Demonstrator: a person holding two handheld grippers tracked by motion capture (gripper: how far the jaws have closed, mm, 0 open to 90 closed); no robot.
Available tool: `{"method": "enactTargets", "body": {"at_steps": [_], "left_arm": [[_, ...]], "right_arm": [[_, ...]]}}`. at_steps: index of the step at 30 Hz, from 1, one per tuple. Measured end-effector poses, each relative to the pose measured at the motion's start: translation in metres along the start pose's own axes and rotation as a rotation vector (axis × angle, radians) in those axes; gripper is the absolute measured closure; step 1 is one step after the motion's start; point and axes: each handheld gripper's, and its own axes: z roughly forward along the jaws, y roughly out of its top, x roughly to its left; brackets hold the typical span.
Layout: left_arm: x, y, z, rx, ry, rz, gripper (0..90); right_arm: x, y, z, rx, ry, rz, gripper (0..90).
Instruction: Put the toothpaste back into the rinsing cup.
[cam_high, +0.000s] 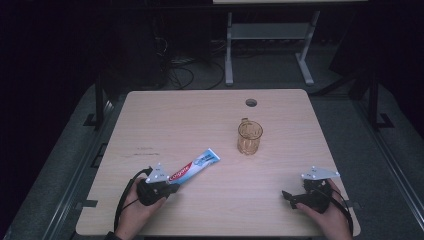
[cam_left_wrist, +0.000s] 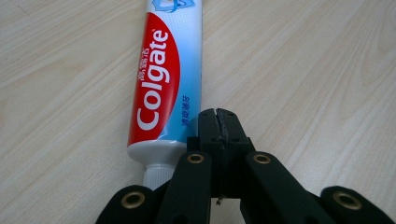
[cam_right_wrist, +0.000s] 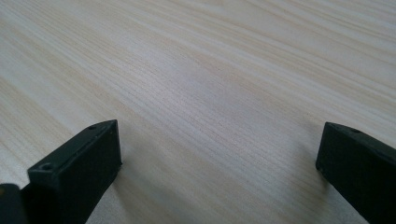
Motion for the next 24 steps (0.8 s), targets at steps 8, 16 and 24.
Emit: {"method": "enactTargets", "body": {"at_steps": [8,16,24], "left_arm": [[0.002,0.007,-0.005,-0.039,-0.019,0.01,84.2],[0.009,0.015,-0.009,-0.058,-0.009,-0.003,60.4],[0.02,0.025,-0.003,-0.053,-0.009,-0.021,33.2]], "right_arm": [[0.0,0.0,0.0,0.0,0.0,0.0,0.0],[0.0,0.0,0.0,0.0,0.0,0.0,0.0],[0.0,0.0,0.0,0.0,0.0,0.0,0.0]]}}
